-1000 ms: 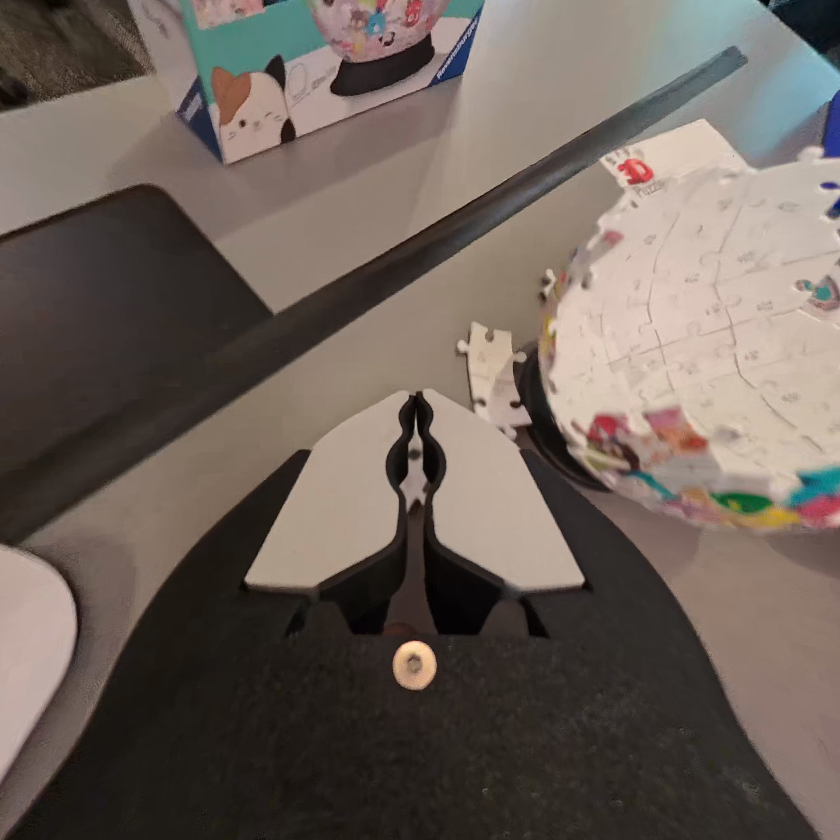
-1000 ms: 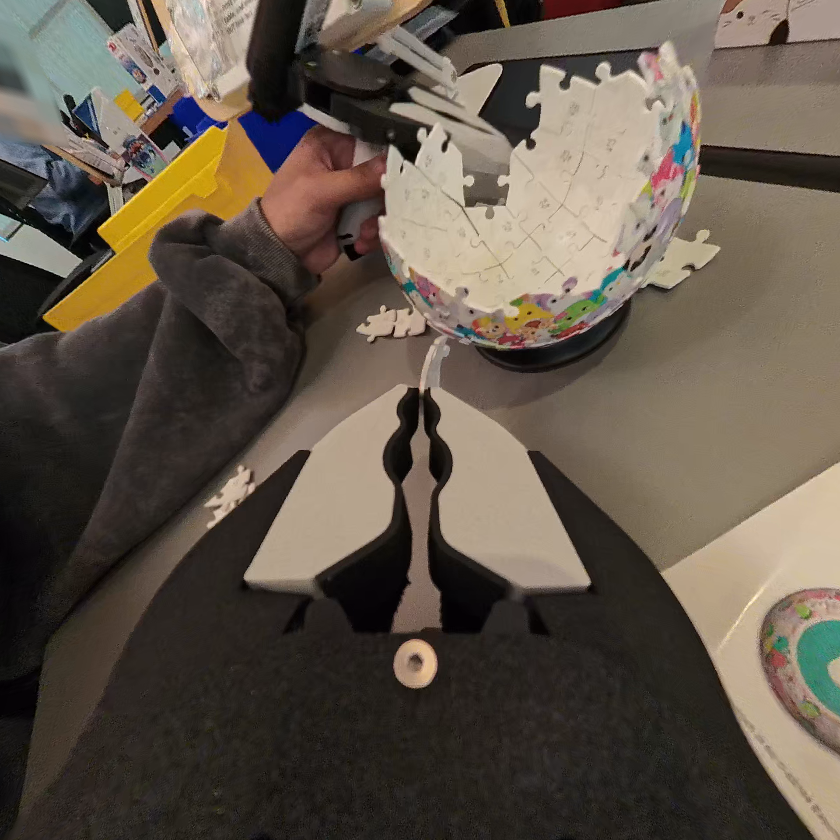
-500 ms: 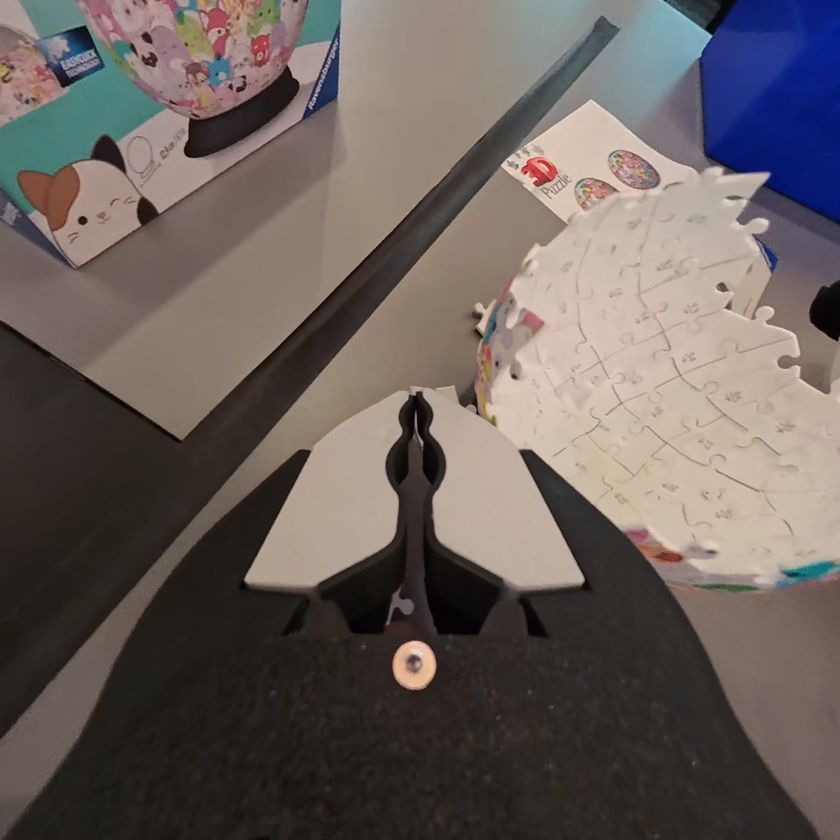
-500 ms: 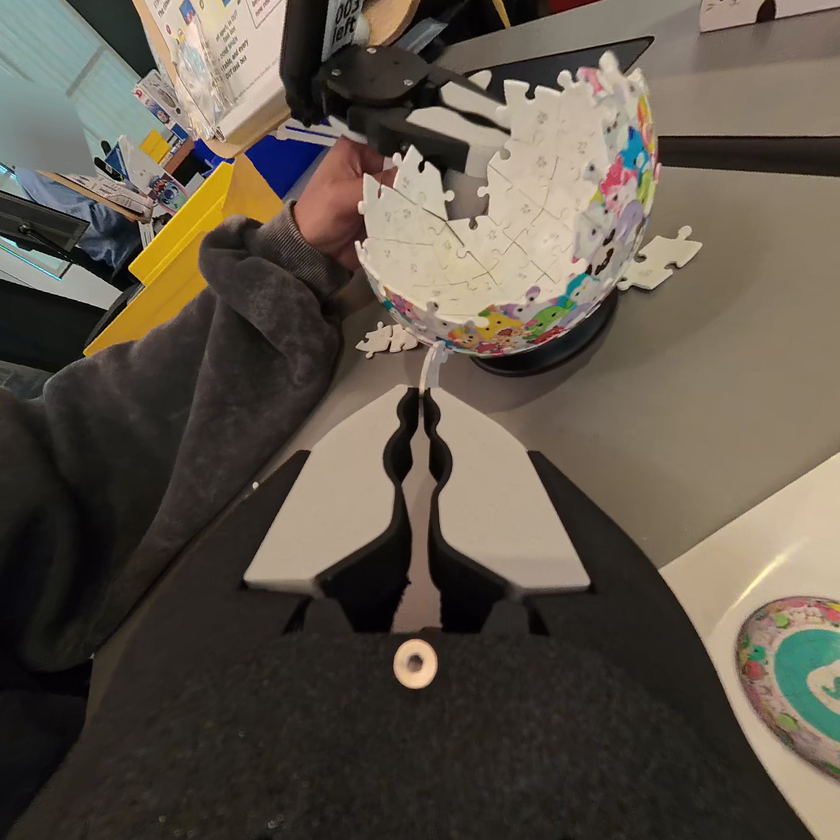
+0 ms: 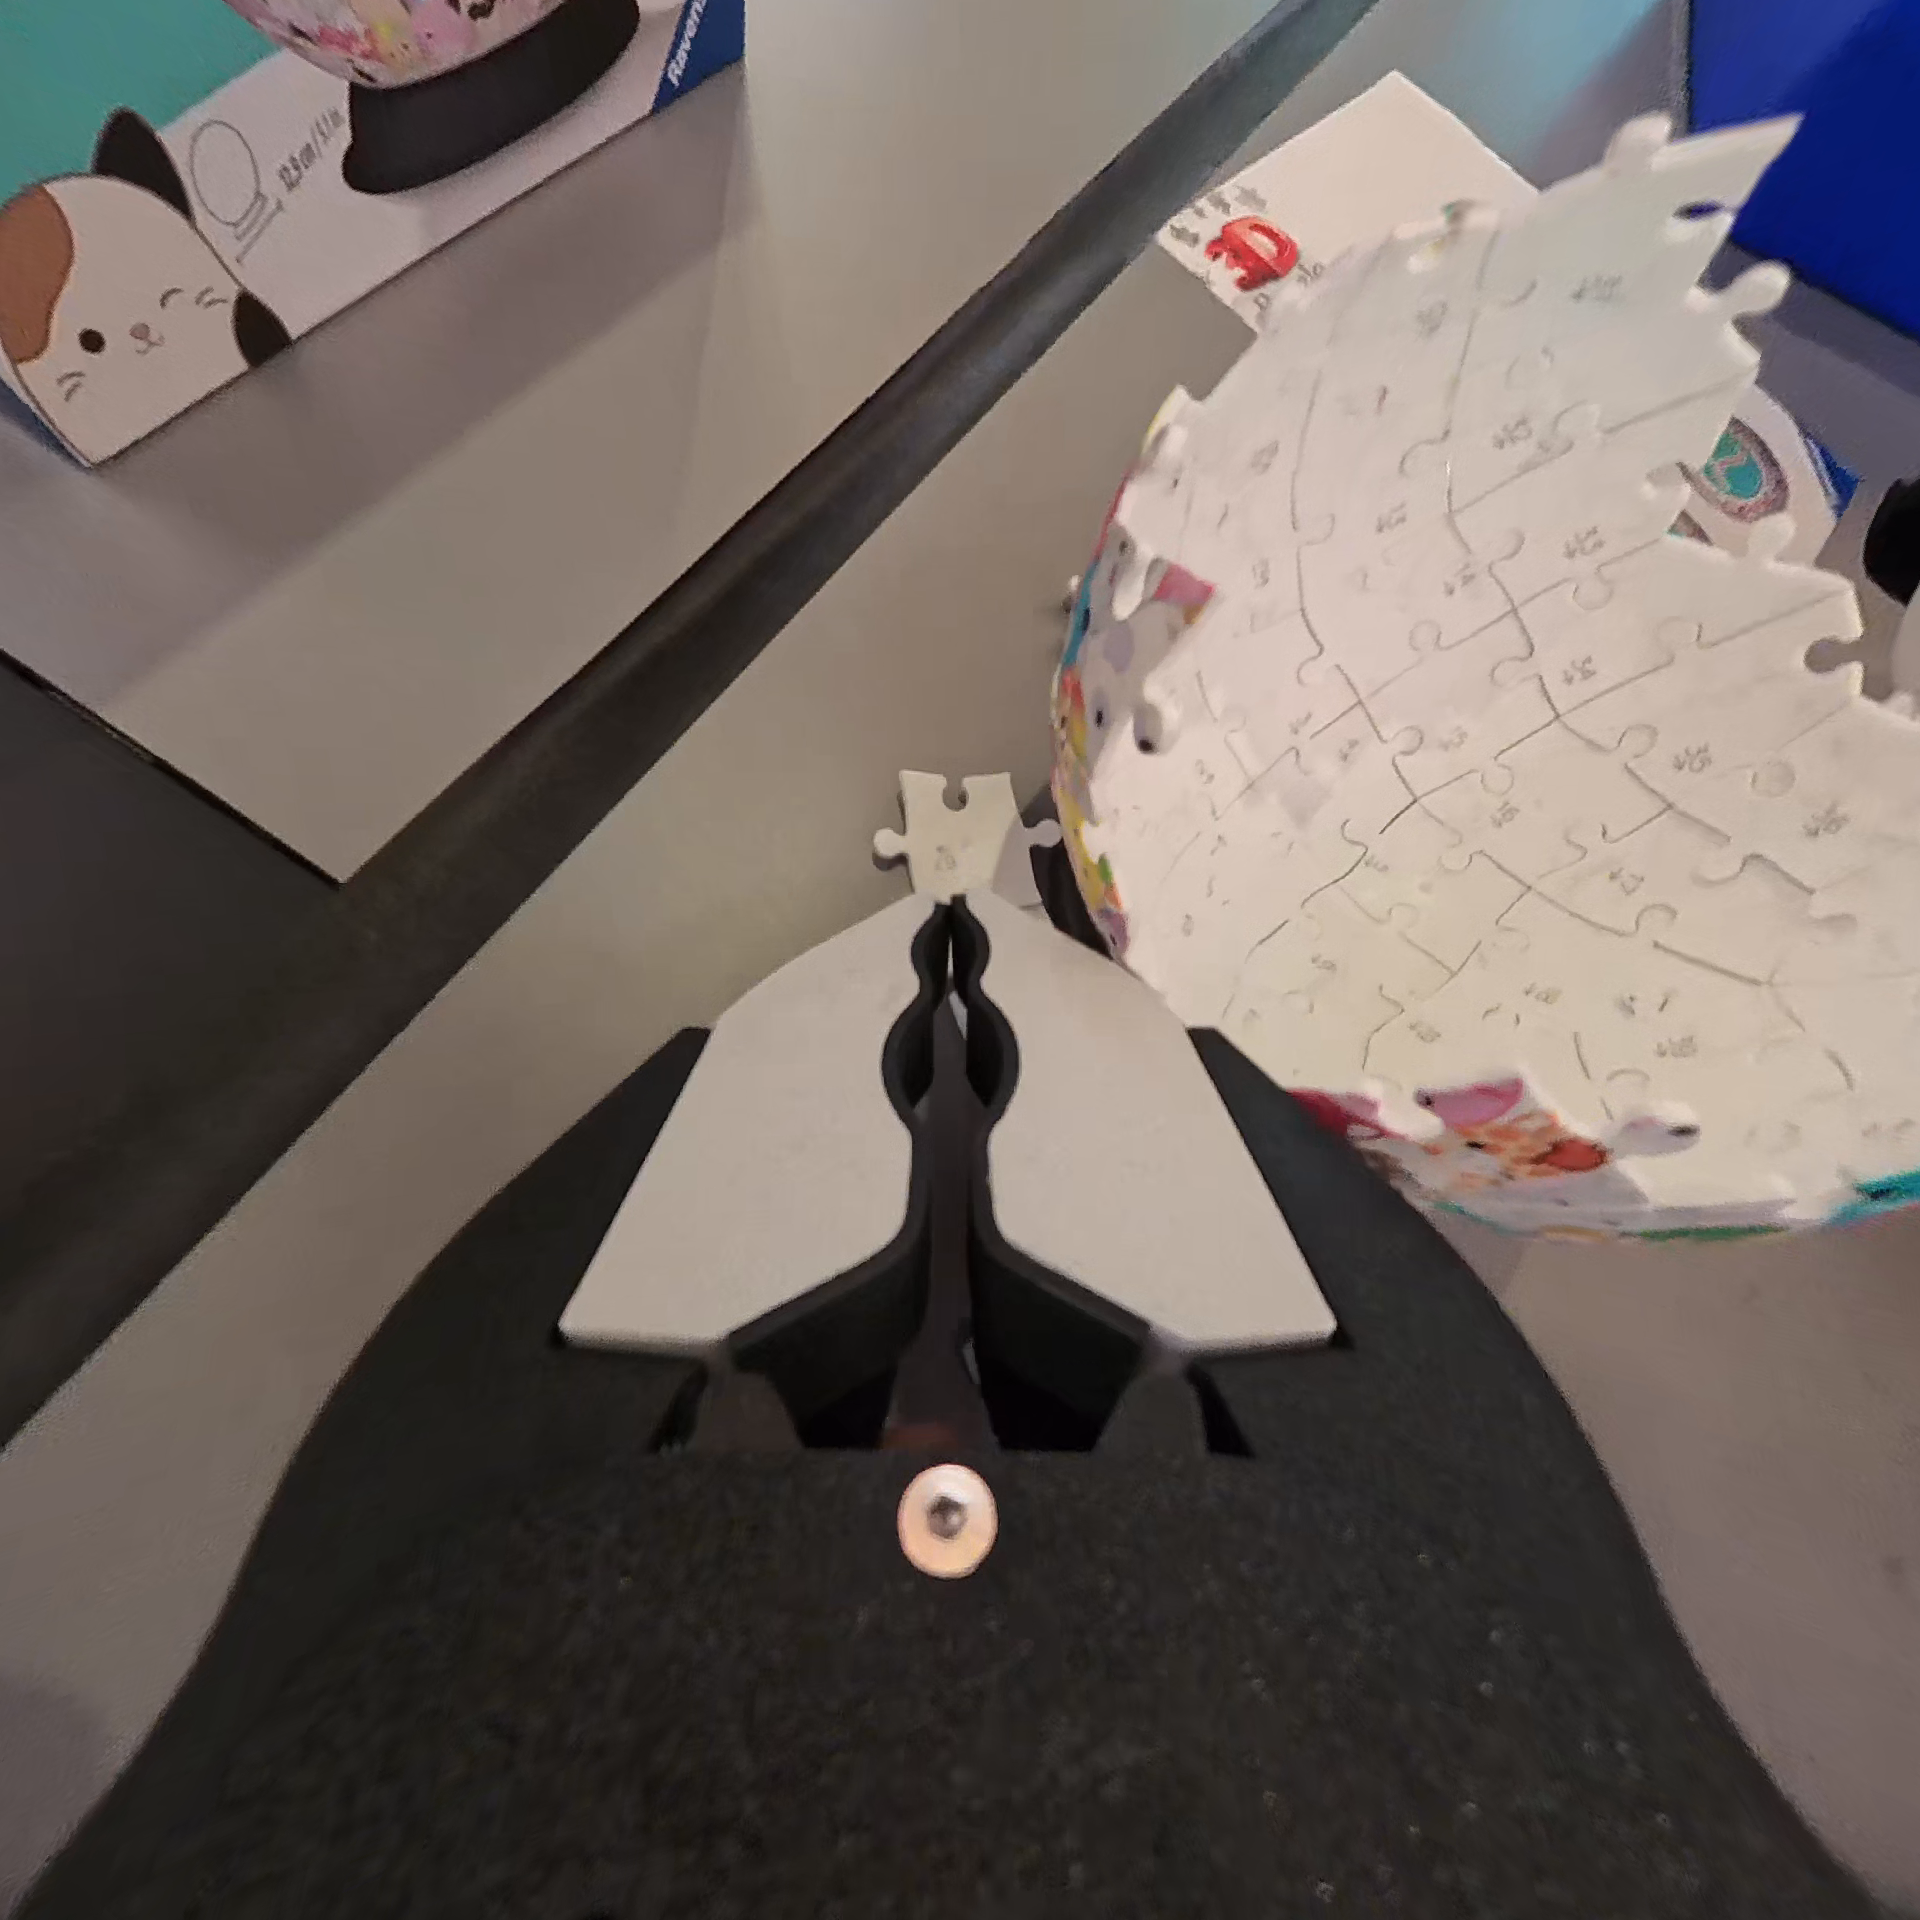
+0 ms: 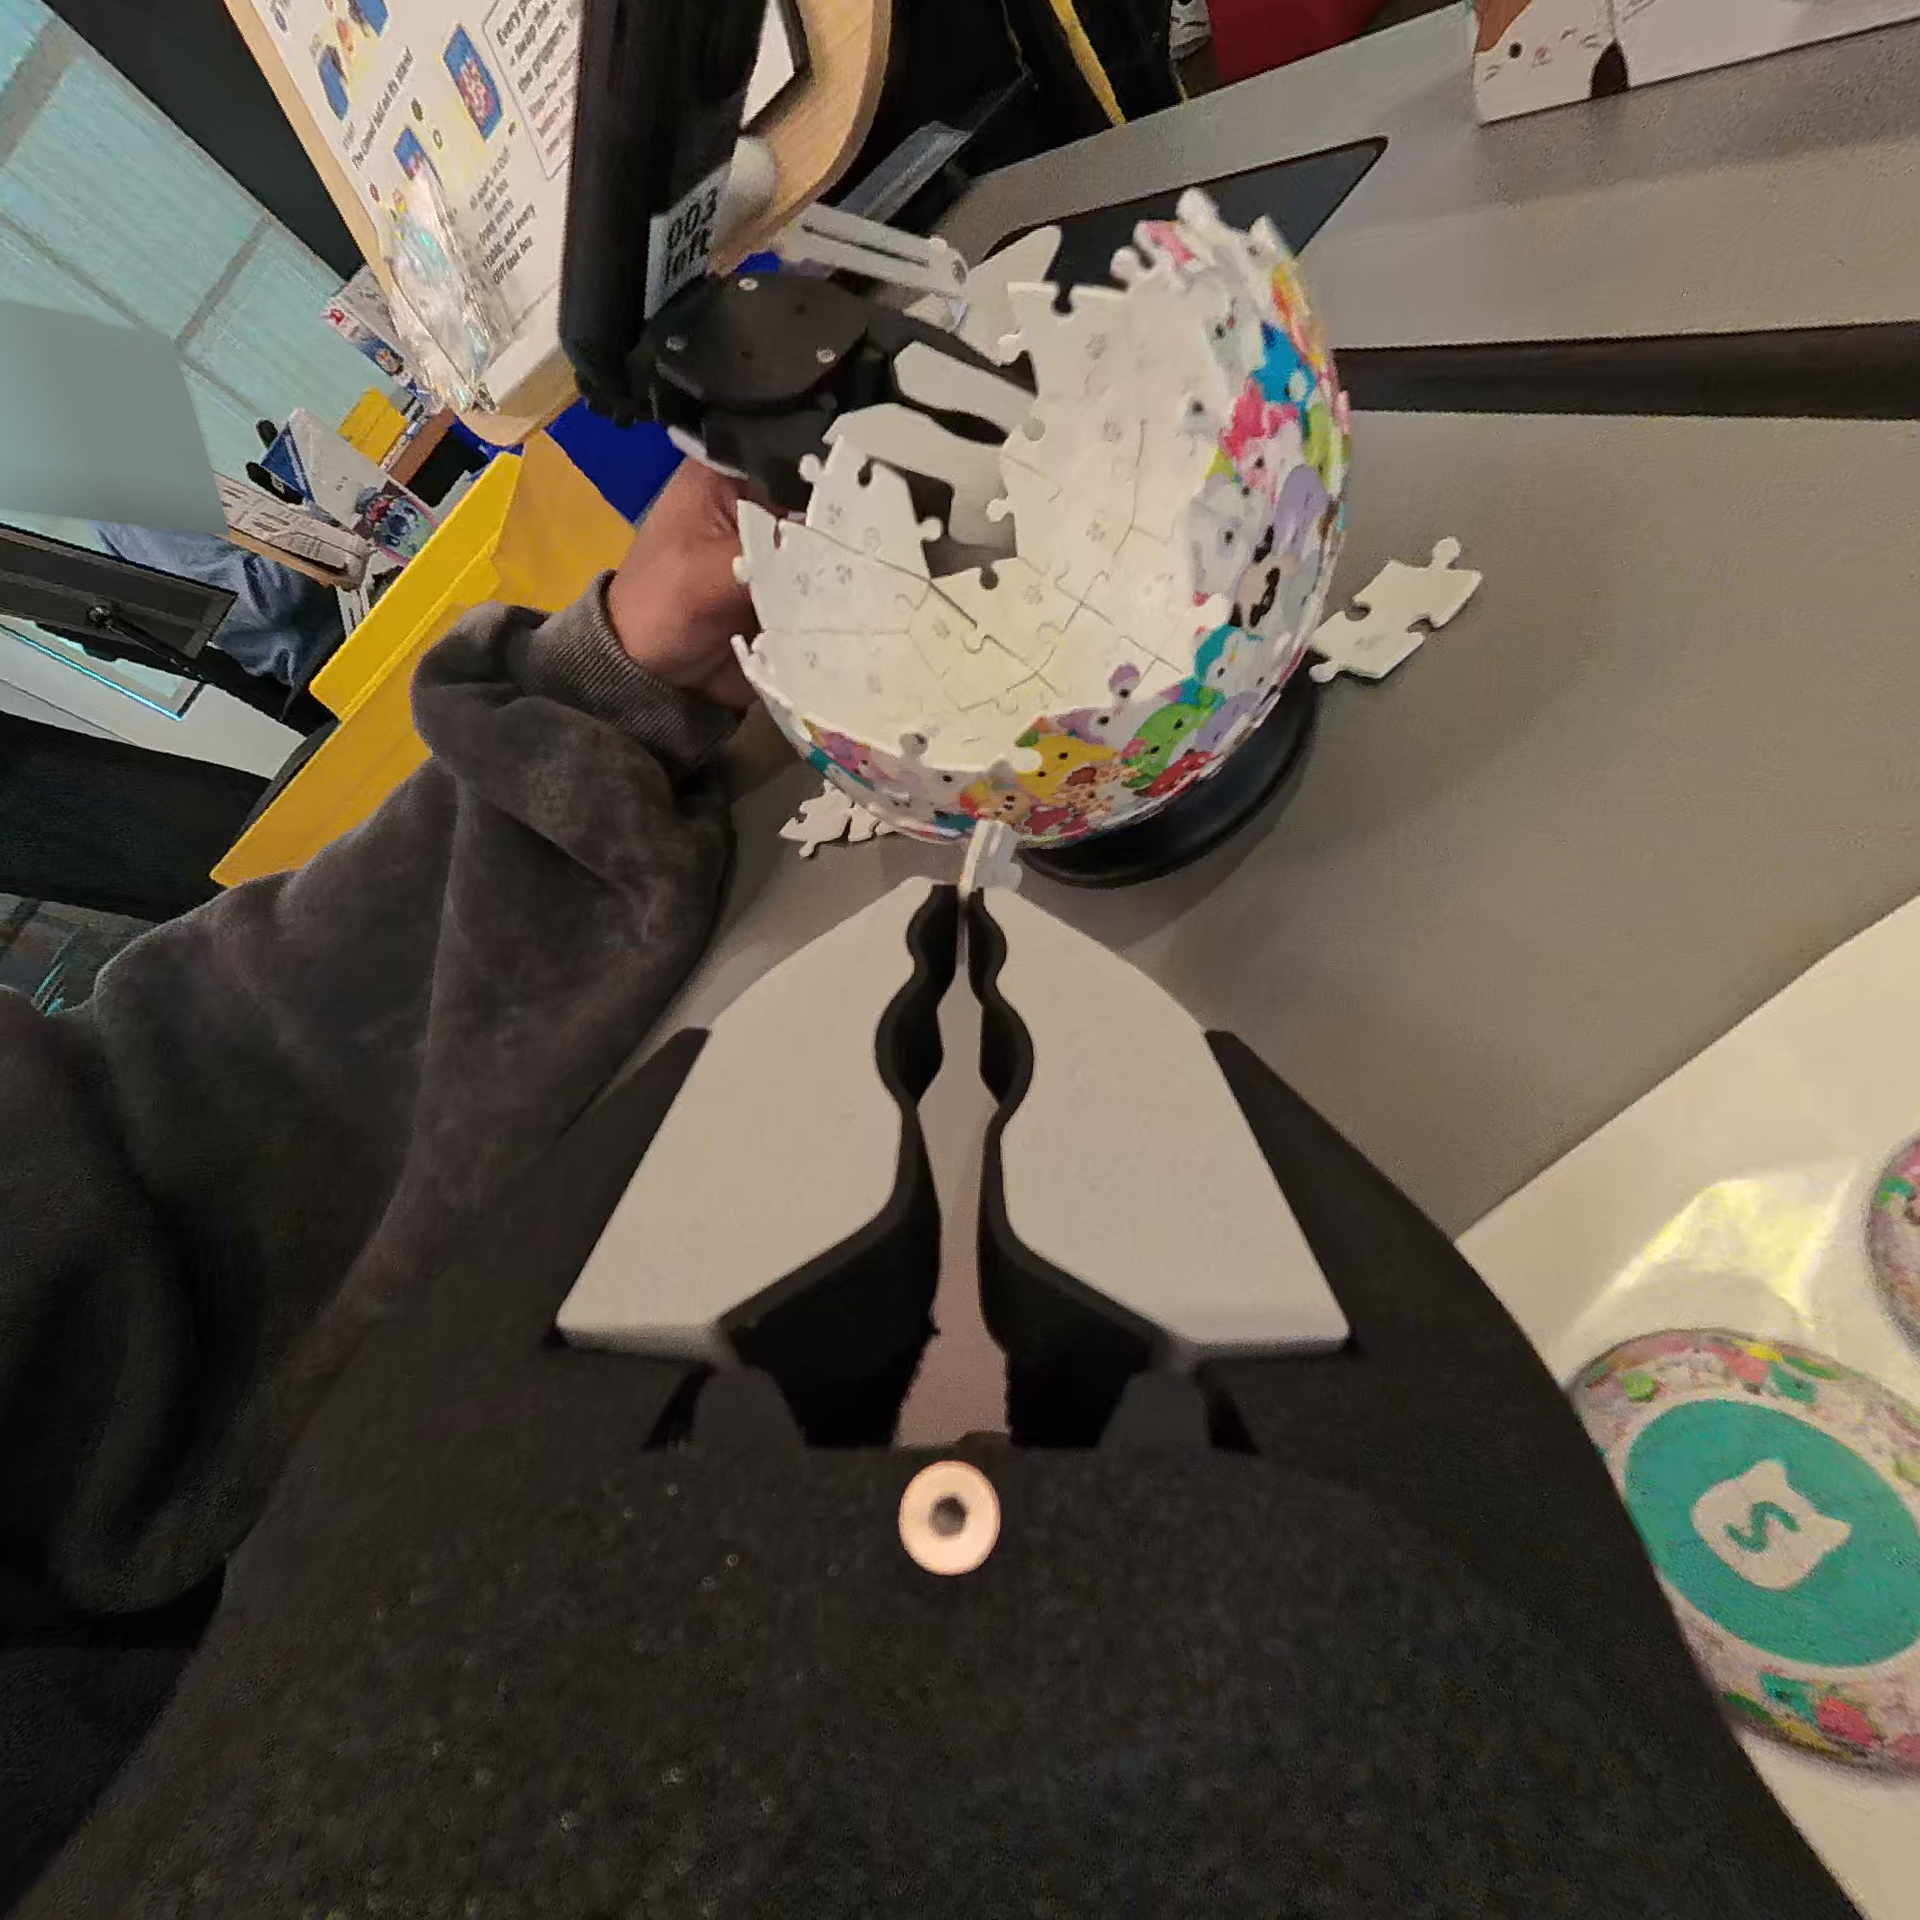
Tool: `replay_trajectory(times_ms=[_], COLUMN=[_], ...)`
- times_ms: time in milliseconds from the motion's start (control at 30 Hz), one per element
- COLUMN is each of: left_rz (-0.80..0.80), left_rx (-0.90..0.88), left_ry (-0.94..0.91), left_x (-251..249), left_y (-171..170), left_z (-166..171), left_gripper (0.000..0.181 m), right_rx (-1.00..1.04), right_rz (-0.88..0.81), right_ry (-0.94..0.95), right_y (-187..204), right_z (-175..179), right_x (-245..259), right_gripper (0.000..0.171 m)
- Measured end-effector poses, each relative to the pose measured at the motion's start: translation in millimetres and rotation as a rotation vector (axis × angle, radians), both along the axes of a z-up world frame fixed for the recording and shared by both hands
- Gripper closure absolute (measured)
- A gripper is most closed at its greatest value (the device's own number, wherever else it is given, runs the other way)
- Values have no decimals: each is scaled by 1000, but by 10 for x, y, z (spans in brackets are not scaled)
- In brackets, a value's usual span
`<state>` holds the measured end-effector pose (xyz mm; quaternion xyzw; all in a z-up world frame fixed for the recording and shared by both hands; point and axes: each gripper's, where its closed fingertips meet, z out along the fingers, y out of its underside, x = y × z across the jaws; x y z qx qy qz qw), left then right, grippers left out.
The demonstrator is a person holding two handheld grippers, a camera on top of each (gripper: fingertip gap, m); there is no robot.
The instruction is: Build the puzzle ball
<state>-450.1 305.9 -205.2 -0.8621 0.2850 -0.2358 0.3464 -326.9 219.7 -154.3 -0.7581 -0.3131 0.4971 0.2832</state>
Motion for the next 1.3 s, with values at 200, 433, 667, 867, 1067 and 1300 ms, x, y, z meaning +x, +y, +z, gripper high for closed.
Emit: replay_trajectory(times_ms=[200,433,667,867,1067,1300], left_rz=[-13,-39,-49,-60,-78,-81], left_rx=[-7,-18,-14,-13,-2,16], left_ry=[54,74,76,67,73,76], left_x=[32,151,323,476,654,810], left_y=[-137,-365,-606,-771,-895,-952], left_z=[-61,-93,-93,-87,-83,-71], left_gripper=[181,181,181,181,181,181], right_rx=[-8,13,57,133,241,286], right_rz=[-13,-31,-56,-33,8,29], right_ry=[-15,-33,-7,13,-15,-34], right_y=[97,200,251,94,-130,-317], right_z=[-27,8,189,394,535,622], right_x=[64,229,499,613,598,513], right_gripper=[169,169,169,169,169,169])
